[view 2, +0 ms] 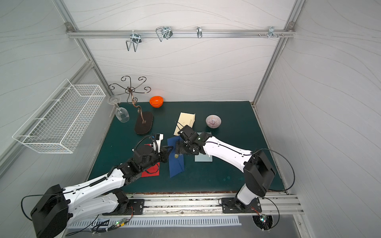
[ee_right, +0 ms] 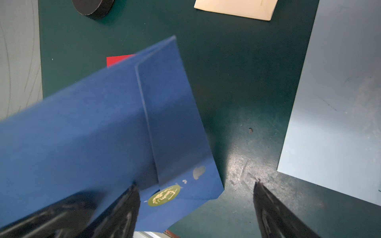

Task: Open the envelope
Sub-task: Open the envelope flap on the envelope.

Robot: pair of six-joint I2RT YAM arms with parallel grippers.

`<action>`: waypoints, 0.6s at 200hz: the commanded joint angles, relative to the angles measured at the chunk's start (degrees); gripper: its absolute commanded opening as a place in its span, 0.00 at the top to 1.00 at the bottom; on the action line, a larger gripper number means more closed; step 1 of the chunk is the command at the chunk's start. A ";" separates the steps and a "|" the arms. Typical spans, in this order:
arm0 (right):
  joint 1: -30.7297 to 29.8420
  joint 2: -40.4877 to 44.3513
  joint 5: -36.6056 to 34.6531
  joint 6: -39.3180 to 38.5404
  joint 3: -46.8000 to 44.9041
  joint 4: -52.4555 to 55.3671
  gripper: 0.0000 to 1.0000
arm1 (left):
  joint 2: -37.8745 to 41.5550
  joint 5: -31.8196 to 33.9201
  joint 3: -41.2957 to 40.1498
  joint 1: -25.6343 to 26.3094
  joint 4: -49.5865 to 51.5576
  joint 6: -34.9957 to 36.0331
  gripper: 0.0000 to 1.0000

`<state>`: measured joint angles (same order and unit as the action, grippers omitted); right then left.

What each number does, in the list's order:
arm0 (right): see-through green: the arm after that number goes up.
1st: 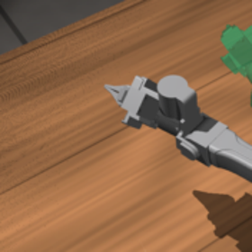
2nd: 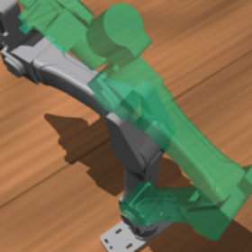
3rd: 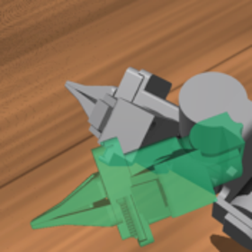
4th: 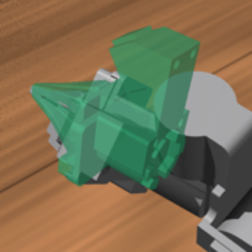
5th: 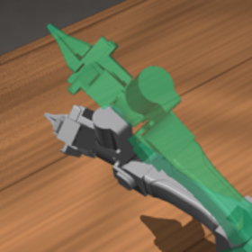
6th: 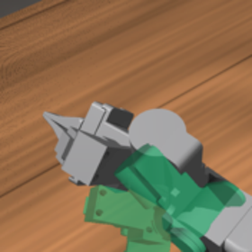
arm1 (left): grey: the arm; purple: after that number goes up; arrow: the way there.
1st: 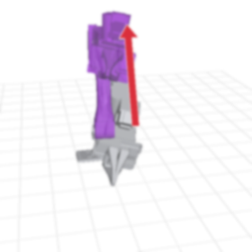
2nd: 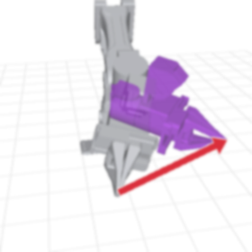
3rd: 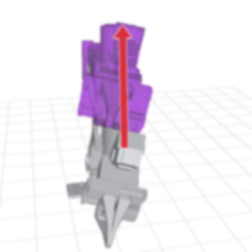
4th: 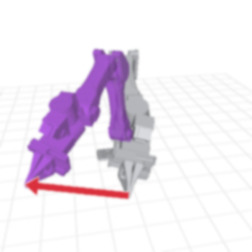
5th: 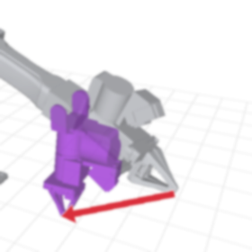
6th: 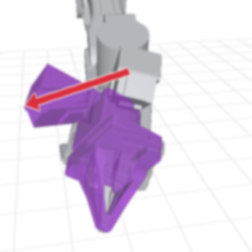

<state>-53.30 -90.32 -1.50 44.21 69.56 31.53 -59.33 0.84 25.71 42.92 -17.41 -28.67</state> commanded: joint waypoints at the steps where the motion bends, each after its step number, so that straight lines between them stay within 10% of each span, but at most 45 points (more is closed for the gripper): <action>1: -0.40 -1.14 -0.61 0.45 1.71 2.46 0.13 | -0.06 -0.48 2.37 0.20 -2.75 0.80 1.00; 120: -0.58 -1.17 -1.73 -0.09 2.69 4.52 0.12 | -0.12 -0.89 2.59 0.21 -2.45 0.63 1.00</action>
<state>-53.36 -91.02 -2.57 44.16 70.35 33.76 -59.35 0.62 25.74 42.92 -17.41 -28.56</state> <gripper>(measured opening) 0.879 0.056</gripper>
